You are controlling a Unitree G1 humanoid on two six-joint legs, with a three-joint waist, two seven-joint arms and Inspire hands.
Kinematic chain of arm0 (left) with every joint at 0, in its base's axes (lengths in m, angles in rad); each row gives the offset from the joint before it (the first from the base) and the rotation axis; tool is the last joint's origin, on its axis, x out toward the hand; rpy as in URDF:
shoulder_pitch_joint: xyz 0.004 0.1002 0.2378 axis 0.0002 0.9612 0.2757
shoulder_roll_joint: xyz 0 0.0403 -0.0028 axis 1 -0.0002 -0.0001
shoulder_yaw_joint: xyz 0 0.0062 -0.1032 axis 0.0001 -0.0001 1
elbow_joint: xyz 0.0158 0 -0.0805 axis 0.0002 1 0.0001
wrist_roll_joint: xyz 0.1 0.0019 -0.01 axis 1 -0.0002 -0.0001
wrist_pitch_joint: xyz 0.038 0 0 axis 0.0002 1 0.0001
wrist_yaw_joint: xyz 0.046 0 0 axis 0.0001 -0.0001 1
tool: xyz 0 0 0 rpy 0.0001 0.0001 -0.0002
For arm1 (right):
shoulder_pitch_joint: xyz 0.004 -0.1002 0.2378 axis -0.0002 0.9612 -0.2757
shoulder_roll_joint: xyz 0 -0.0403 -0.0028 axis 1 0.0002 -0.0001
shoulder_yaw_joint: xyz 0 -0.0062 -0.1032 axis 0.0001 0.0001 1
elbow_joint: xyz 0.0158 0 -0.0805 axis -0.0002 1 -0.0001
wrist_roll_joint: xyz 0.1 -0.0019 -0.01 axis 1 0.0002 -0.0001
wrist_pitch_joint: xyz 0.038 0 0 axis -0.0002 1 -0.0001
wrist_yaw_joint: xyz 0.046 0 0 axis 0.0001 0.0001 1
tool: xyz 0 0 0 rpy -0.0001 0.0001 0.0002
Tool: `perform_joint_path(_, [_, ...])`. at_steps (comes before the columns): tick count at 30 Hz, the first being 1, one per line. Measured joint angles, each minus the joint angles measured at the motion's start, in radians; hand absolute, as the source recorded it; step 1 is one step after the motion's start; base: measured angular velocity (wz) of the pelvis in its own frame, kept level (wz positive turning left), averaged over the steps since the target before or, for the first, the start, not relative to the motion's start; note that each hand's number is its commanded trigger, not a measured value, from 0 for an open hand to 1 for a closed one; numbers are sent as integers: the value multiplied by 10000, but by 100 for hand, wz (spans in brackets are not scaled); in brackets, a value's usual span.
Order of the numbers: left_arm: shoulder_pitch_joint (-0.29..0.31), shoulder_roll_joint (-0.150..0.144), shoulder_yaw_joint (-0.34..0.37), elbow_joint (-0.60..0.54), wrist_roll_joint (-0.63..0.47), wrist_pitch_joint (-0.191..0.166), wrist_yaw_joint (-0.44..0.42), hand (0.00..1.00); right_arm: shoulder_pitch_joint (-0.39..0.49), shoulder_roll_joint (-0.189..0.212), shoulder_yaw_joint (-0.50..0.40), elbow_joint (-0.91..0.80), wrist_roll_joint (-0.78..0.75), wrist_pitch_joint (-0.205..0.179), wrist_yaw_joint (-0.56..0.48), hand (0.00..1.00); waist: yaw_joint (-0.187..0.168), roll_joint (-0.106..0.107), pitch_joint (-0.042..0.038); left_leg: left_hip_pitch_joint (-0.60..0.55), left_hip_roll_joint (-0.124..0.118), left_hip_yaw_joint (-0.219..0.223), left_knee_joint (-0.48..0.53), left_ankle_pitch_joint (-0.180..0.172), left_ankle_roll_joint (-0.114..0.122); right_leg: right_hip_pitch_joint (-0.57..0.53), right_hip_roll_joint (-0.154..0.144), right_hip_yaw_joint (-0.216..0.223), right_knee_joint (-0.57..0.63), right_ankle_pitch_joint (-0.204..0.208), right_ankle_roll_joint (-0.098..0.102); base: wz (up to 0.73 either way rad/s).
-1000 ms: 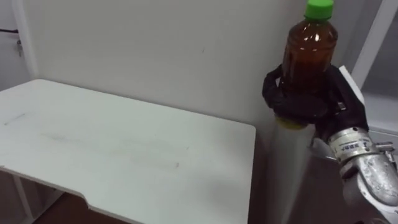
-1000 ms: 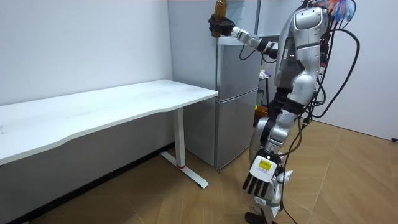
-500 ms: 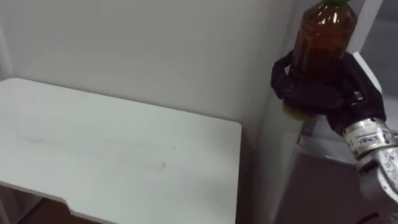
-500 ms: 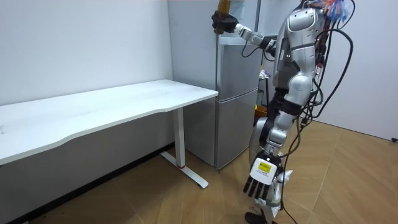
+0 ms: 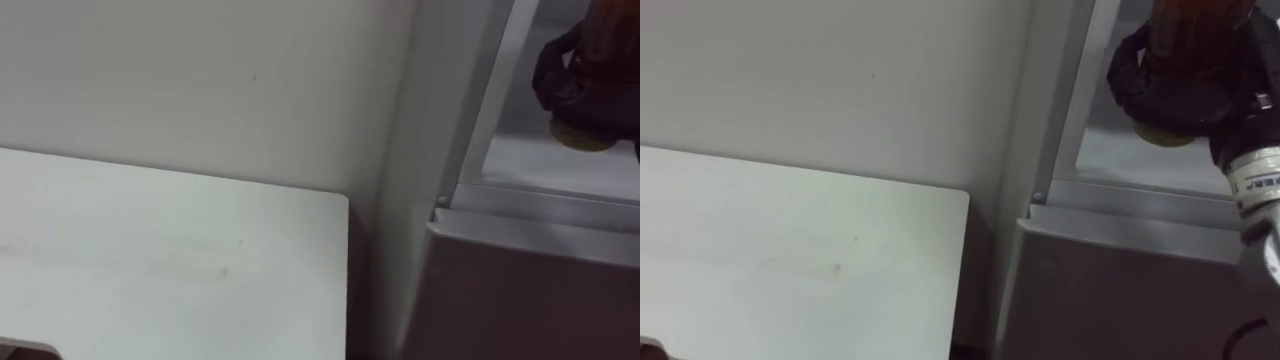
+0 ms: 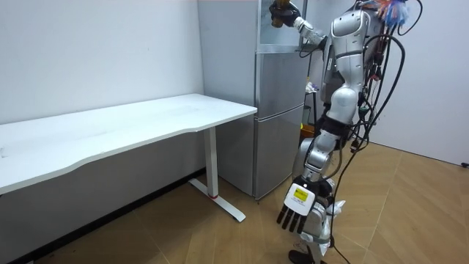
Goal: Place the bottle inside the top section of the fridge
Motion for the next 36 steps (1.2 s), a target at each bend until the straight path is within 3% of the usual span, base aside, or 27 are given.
perform_joint_path(4, [76, 52, -6, -9, -100, 1, 3, 0, -1, -66, 1, 382, 159, 43, 12, 100, -15, -101, -27, 33, 37, 58, 25, -9, -16, -43, 14, 84, 123, -6, -6, -4])
perform_joint_path(10, [196, 221, -1, 11, -102, 23, 57, 0, 0, -115, 3, 1182, 443, 441, 12, 100, 21, -340, -87, 36, 25, 125, 66, -16, -6, -33, 24, 223, 121, 2, -22, -2])
perform_joint_path(21, [216, 201, 15, -24, -99, 259, 275, 0, -4, -125, -2, 2299, 2340, 691, -744, 100, 272, -237, -120, -131, 24, 149, 66, -30, 0, -216, 21, 171, 131, 5, -25, 0])
perform_joint_path(26, [217, 190, 61, -20, -96, 299, 285, 0, -9, -124, 0, 2722, 2298, 853, -1492, 100, 601, -100, -66, -139, 27, 144, 12, -30, 0, -236, 24, 141, 123, 1, -20, 0])
perform_joint_path(31, [234, 177, 195, -3, -111, 319, 275, 0, -80, -124, 21, 3195, 2300, 859, -2330, 100, 877, -179, -35, -162, 22, -55, 21, -29, -1, -189, 9, -64, 122, -5, -15, 10])
perform_joint_path(36, [346, 179, 204, -10, -131, 397, 275, 0, -725, -125, 306, 4055, 2251, 865, -2853, 100, 1116, -270, -18, -183, 24, -114, 65, -30, -2, -160, -29, -389, 108, -6, -13, 4])
